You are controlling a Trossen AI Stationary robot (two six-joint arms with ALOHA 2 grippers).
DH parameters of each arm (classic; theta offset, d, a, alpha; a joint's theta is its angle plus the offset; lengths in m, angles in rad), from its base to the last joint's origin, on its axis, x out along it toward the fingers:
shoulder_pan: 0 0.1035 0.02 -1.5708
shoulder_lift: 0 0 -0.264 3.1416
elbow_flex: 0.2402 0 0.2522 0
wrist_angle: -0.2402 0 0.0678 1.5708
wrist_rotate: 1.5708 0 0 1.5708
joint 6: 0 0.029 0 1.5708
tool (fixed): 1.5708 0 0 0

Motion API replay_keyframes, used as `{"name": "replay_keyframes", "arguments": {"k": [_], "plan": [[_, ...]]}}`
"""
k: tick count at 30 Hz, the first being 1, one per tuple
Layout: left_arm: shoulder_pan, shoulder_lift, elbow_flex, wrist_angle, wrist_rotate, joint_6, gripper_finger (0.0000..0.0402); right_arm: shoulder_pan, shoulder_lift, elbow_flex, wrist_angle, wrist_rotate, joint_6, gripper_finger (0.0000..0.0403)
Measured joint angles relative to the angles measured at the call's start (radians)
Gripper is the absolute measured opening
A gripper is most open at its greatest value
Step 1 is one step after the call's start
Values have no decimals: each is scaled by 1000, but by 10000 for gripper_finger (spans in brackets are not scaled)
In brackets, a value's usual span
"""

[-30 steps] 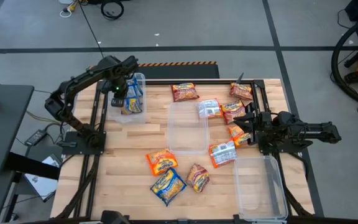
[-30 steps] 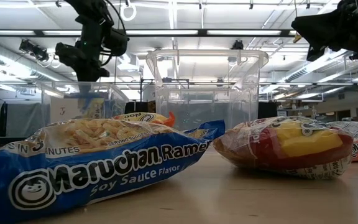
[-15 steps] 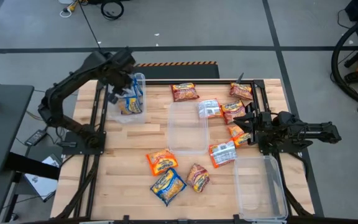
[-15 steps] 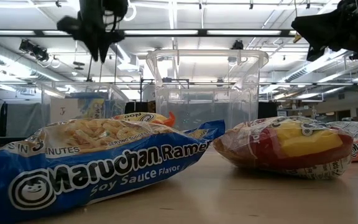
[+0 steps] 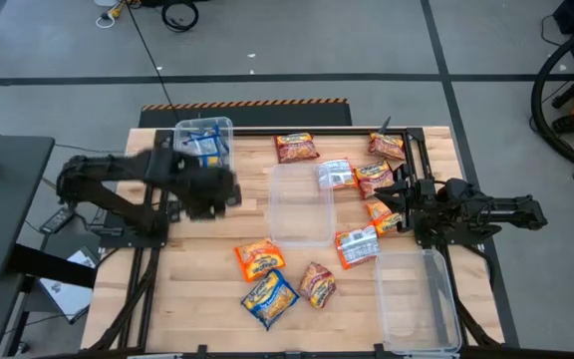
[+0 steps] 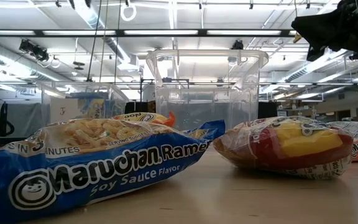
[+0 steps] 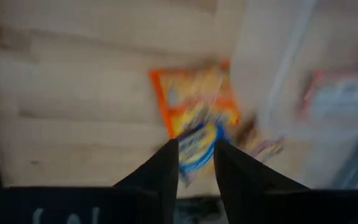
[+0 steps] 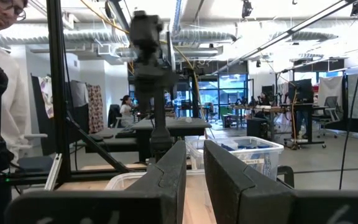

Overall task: Sort Maruchan noodles
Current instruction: Put the blue noodle pack into the top transparent bin

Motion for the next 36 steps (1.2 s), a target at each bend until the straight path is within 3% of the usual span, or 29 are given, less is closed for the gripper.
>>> {"name": "replay_keyframes", "arguments": {"k": [8,13,24,30,36], "plan": [[-314,61,-18,205,-68,-184,168,0,0,0,0,-1,0,64],[-398,182,-18,316,-86,-252,196,0,0,0,1,0,0,64],[-332,474,-19,664,-146,-316,211,0,0,0,0,0,0,64],[-277,602,-19,729,-187,-331,211,0,0,0,-1,0,0,64],[-274,644,-13,760,-262,-331,211,0,0,0,0,0,0,64]]}}
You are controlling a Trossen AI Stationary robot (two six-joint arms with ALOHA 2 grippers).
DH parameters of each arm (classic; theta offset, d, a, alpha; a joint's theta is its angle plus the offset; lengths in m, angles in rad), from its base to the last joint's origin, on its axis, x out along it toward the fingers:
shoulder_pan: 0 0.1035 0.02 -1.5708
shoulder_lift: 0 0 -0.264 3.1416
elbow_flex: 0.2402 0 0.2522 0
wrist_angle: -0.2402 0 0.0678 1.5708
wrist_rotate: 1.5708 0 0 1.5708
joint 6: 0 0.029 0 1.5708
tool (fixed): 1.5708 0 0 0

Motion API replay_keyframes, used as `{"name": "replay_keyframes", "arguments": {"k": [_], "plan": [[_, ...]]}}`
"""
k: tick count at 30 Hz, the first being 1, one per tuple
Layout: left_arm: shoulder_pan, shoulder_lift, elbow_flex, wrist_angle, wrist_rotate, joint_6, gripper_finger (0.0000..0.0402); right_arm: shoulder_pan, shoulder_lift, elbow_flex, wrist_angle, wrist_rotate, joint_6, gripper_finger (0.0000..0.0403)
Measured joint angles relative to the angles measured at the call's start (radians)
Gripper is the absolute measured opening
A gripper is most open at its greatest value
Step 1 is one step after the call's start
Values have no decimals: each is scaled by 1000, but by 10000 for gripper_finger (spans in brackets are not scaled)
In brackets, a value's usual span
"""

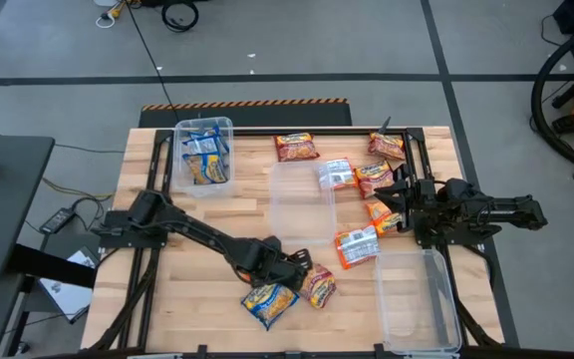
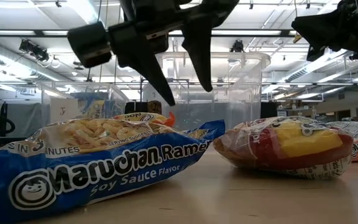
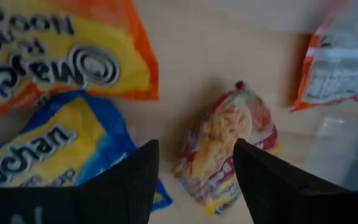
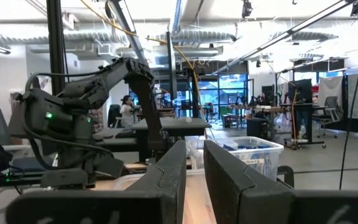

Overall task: Sort Maruchan noodles
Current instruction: Put the blue noodle pack into the top transparent bin

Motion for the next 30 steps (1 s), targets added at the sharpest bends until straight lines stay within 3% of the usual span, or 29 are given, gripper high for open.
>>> {"name": "replay_keyframes", "arguments": {"k": [5,19,25,30], "plan": [[-10,0,-9,-5,30,-42,211,0,0,0,0,0,0,64],[-54,-35,44,22,-13,-34,211,0,0,0,0,0,0,64],[-61,-3,54,22,79,-38,211,0,0,0,0,0,0,64],[-76,9,55,-24,58,18,211,0,0,0,-4,0,0,64]]}}
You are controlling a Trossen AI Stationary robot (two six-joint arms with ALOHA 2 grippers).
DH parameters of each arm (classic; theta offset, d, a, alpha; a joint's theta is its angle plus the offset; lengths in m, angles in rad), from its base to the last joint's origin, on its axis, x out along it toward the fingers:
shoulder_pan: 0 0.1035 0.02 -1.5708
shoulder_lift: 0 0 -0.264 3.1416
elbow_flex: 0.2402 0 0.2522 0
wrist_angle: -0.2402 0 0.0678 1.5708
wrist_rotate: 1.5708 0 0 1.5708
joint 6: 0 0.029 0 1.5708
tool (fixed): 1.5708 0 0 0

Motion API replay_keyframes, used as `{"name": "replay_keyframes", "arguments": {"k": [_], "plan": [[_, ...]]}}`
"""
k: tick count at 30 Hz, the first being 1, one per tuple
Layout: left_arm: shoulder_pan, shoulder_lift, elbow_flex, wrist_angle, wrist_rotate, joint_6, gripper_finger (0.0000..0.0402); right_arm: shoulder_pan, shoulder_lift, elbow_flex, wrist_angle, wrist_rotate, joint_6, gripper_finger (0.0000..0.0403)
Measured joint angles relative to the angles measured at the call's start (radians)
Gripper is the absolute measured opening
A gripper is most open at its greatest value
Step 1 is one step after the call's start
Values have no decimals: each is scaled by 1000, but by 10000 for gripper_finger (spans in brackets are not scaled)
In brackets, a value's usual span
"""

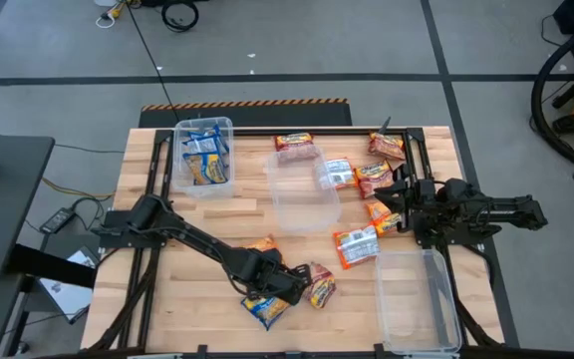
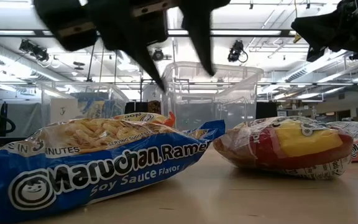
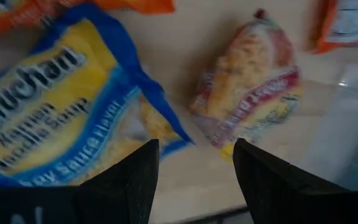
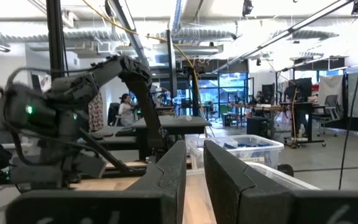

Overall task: Sort Maruchan noodles
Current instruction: Put the blue noodle pack into the top transparent bin

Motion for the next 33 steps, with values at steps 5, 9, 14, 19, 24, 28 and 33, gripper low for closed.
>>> {"name": "replay_keyframes", "arguments": {"k": [5,9,14,19,24,28,33], "plan": [[-13,25,-2,-68,-12,42,211,0,0,0,4,0,0,64],[-28,41,-2,-61,-34,40,211,0,0,0,2,0,0,64],[-58,48,-2,-58,-16,-16,211,0,0,0,2,0,0,64],[-99,50,-2,-57,3,-61,211,0,0,0,5,0,0,64],[-145,53,-2,-63,32,-95,211,0,0,0,5,0,0,64],[-165,77,-3,-89,35,-98,211,0,0,0,5,0,0,64],[-170,104,-1,-81,69,-95,211,0,0,0,2,0,0,64]]}}
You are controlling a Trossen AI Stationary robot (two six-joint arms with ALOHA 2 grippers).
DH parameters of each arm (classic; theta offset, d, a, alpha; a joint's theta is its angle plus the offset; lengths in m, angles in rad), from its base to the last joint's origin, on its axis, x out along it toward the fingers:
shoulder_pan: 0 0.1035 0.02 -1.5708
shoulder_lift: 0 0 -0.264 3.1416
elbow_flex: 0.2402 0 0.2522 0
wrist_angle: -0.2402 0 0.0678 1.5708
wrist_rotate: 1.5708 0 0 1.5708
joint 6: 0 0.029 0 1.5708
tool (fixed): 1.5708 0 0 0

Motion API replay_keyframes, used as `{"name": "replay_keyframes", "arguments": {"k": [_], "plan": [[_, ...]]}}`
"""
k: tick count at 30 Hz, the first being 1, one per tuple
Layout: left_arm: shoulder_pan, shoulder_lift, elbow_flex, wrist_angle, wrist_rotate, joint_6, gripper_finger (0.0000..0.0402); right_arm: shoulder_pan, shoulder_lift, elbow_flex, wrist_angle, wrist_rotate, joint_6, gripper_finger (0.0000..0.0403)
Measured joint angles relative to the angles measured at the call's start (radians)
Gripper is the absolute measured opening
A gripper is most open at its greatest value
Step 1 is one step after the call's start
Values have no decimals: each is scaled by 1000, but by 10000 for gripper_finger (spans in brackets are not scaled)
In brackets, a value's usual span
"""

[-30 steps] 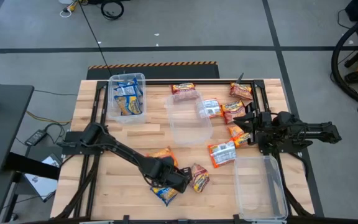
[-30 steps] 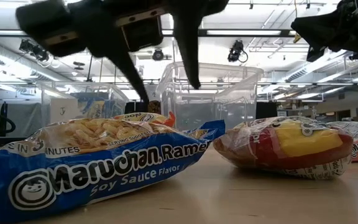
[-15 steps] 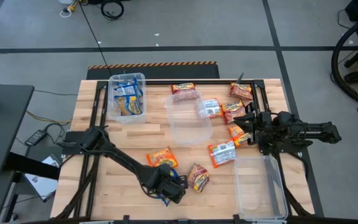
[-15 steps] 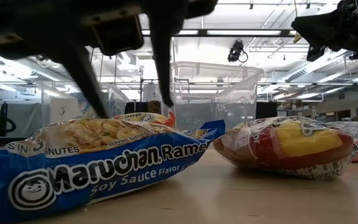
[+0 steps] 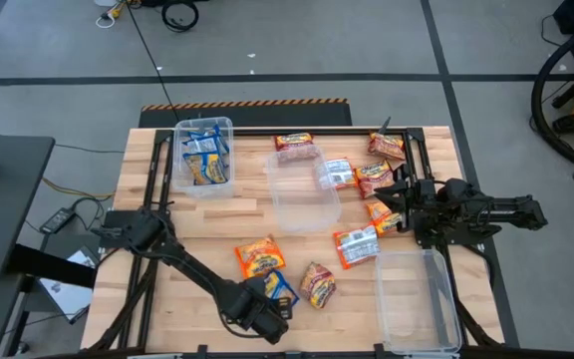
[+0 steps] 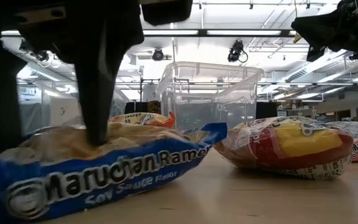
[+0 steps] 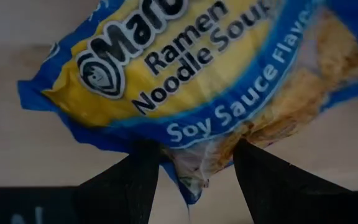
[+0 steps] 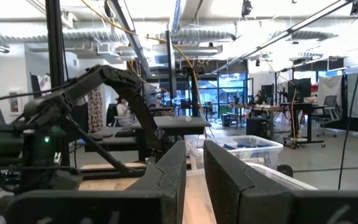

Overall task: Sort Maruchan noodles
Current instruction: Put the blue noodle pack into the top transparent bin

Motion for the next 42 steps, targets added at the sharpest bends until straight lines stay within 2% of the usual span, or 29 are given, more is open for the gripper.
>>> {"name": "replay_keyframes", "arguments": {"k": [3,6,8,15,19,25,27,33,42], "plan": [[-6,2,1,-24,74,-12,211,0,0,0,1,0,0,64],[-10,-4,1,-63,195,-18,211,0,0,0,4,0,0,64],[-12,-11,-1,-76,229,-22,211,0,0,0,3,0,0,64],[13,-116,-4,-150,205,-44,211,0,0,0,3,0,0,64],[53,-157,-3,-99,74,-46,211,0,0,0,3,0,0,64],[157,-125,-3,13,48,-10,211,0,0,0,3,0,0,64],[188,-112,-2,38,76,3,211,0,0,0,1,0,0,64],[235,-40,-2,39,271,11,211,0,1,0,4,-4,0,64],[234,11,-2,-12,362,-18,207,0,1,0,1,-2,0,64]]}}
